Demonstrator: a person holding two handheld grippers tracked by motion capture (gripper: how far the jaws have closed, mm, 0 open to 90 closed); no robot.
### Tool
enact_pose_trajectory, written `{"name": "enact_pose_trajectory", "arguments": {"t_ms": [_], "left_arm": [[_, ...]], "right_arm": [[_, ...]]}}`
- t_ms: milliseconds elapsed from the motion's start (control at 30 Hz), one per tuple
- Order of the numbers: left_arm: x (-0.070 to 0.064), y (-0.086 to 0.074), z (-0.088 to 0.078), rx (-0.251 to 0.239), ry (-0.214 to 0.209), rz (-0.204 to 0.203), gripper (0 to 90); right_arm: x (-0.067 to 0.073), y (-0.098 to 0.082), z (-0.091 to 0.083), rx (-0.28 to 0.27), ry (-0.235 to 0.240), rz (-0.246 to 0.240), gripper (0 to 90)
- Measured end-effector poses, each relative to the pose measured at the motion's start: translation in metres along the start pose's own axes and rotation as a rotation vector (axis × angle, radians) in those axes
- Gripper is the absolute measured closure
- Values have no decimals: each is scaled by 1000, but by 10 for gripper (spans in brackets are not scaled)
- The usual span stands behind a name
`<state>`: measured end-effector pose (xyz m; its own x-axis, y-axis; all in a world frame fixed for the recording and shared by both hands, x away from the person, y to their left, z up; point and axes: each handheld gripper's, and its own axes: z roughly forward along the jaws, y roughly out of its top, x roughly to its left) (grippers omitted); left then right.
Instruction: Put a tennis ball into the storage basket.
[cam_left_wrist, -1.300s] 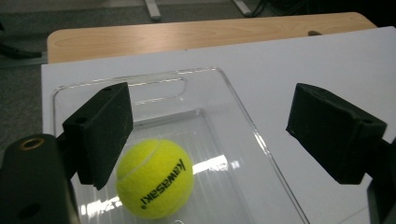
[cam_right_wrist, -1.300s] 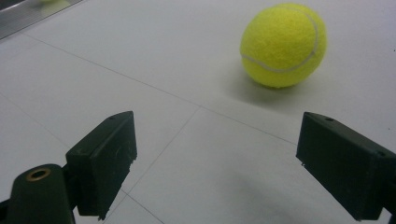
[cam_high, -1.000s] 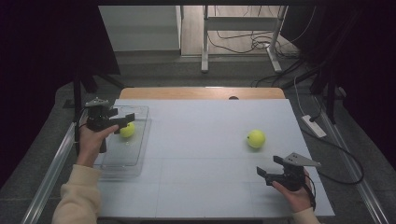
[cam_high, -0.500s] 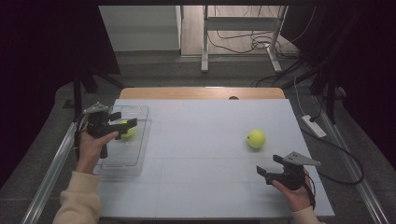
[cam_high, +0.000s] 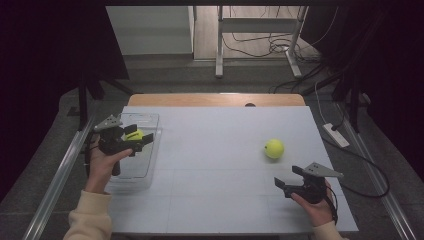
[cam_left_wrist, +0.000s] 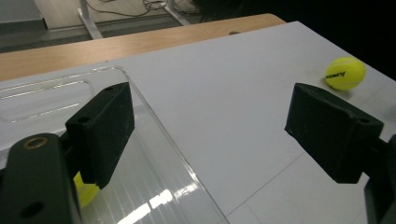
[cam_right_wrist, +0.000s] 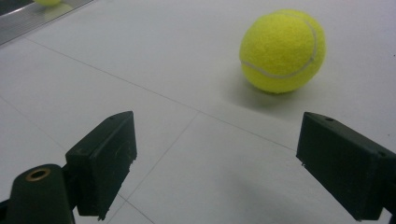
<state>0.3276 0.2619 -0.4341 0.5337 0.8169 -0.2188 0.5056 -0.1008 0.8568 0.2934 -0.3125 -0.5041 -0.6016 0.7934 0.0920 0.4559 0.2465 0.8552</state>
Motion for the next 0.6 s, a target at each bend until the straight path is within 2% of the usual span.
{"name": "enact_pose_trajectory", "arguments": {"t_ms": [600], "left_arm": [[-20,2,10,2,-40,45,165]], "right_arm": [[1,-2,-2,4,-3,1,117]]}}
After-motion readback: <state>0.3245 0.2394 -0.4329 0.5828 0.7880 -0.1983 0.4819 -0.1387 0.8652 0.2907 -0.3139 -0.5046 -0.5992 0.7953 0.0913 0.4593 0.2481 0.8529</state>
